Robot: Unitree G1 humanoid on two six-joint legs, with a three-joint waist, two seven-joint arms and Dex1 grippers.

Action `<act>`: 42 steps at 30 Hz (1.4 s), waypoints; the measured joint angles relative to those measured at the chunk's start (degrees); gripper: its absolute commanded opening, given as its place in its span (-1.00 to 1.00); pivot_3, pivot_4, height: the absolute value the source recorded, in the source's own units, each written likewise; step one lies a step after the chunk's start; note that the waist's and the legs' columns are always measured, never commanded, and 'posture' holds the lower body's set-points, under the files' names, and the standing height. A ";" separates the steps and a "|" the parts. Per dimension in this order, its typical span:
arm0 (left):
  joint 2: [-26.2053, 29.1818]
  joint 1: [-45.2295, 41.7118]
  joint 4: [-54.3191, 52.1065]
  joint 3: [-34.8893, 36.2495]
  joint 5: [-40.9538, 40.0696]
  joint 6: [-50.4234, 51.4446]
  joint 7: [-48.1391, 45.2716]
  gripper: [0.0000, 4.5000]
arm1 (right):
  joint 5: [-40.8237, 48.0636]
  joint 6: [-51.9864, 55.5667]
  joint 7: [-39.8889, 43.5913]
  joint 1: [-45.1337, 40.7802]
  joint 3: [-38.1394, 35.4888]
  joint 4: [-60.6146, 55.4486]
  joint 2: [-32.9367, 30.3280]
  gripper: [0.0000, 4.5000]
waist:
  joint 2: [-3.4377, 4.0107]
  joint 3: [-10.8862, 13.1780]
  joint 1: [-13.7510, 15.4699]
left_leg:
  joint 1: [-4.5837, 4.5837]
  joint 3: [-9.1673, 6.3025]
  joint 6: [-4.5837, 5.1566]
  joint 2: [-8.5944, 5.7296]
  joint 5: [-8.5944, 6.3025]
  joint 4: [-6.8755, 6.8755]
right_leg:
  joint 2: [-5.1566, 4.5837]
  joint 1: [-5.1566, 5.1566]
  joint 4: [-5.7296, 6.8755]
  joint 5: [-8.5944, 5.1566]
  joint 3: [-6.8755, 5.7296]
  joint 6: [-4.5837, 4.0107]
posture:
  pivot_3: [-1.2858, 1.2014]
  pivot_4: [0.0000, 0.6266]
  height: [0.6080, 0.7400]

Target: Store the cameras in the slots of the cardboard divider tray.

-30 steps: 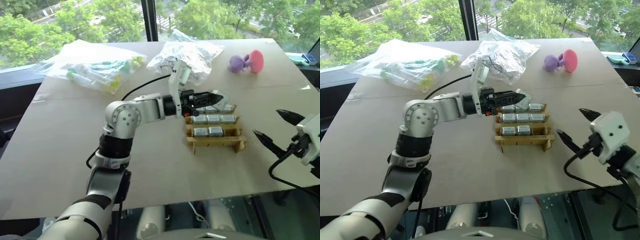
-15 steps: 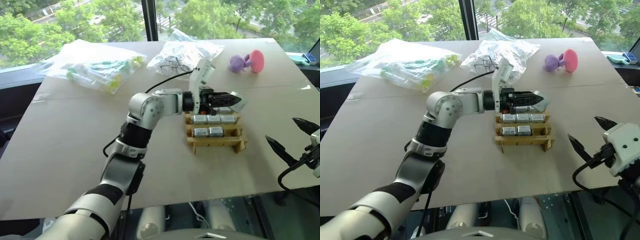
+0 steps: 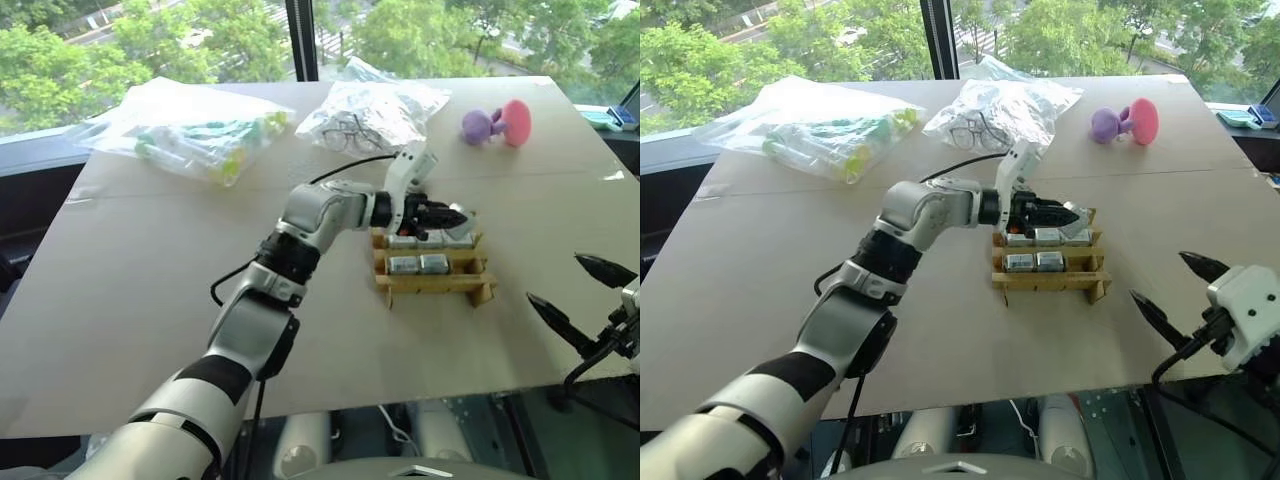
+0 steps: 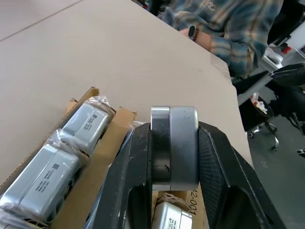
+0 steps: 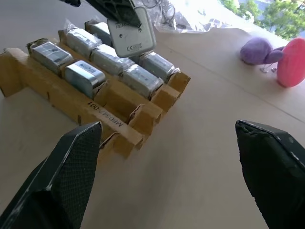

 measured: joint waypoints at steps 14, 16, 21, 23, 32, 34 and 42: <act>-0.34 -3.64 4.12 -11.57 10.90 -4.44 -17.10 -0.67 | 5.73 2.18 2.31 5.40 -3.89 -1.97 -2.23 0.97 | 0.01 0.00 -0.06 | 0.00 -0.05 0.03 0.02 -0.02 0.02 | -0.03 0.01 -0.02 -0.03 -0.02 -0.04 | 0.03 -0.52 1.00; -1.57 -4.34 6.25 -11.65 12.24 -6.25 -17.58 -0.67 | 5.83 2.28 2.21 5.70 -4.42 -2.02 -2.23 0.97 | 0.01 -0.01 0.01 | 0.01 -0.05 0.04 0.00 -0.03 0.05 | -0.07 0.03 -0.02 -0.11 -0.03 -0.19 | 0.03 -0.52 1.00; -4.21 -5.26 12.32 -11.92 17.15 -12.30 -17.92 -0.67 | 6.19 2.31 1.98 8.03 -5.60 -3.17 -1.65 0.97 | 0.01 -0.01 -0.04 | 0.00 -0.05 0.05 0.01 -0.04 0.03 | -0.05 0.02 -0.02 -0.12 -0.03 -0.20 | 0.03 -0.52 1.00; -4.35 -5.45 12.97 -12.09 18.18 -13.80 -17.82 -0.67 | 6.21 2.31 1.98 8.44 -5.61 -3.68 -1.49 0.97 | 0.01 0.00 -0.24 | 0.01 -0.05 0.05 0.03 -0.04 0.02 | -0.03 0.01 -0.02 -0.12 -0.02 -0.20 | 0.03 -0.52 1.00; -5.85 -6.50 14.90 -14.15 25.23 -18.01 -16.72 -0.45 | 6.41 2.32 1.08 10.66 -5.74 -6.19 0.05 0.99 | 0.03 -0.01 -0.32 | 0.04 -0.07 0.05 0.05 -0.04 0.05 | -0.04 0.02 -0.02 -0.12 -0.02 -0.20 | 0.03 -0.52 1.00; -5.69 -6.32 13.48 -14.23 26.29 -16.91 -16.63 -0.04 | 6.38 2.36 0.68 10.62 -5.49 -6.24 0.05 1.00 | 0.03 -0.02 -0.35 | 0.04 -0.07 0.05 0.06 -0.04 0.05 | -0.04 0.02 -0.02 -0.12 -0.02 -0.20 | 0.03 -0.52 1.00; -2.94 -6.80 -7.53 1.89 13.09 5.95 -15.26 0.61 | 5.90 2.37 0.10 9.24 -3.00 -6.27 0.01 1.00 | 0.06 0.00 -0.40 | -0.07 -0.10 0.06 0.04 -0.04 0.03 | -0.05 -0.07 -0.02 -0.13 0.01 -0.21 | 0.03 -0.52 1.00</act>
